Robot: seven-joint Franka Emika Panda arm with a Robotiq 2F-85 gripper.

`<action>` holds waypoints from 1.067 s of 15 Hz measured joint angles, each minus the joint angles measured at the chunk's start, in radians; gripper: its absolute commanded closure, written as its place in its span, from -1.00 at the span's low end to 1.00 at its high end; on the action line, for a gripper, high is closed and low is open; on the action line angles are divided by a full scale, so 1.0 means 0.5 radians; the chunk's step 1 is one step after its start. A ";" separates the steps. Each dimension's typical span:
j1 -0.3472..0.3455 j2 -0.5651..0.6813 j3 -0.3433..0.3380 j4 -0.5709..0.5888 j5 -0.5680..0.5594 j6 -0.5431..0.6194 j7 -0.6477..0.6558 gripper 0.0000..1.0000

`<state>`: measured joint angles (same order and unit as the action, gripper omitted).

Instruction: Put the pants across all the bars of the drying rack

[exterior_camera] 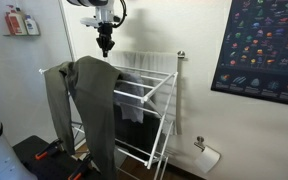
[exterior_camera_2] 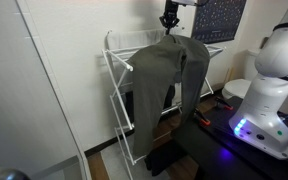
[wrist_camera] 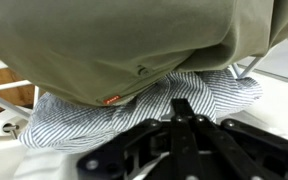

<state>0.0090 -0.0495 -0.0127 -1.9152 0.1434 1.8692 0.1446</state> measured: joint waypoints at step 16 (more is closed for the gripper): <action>0.012 0.118 0.045 0.089 -0.241 -0.560 0.000 1.00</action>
<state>0.0152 0.0094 0.0096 -1.8704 0.0229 1.5891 0.1446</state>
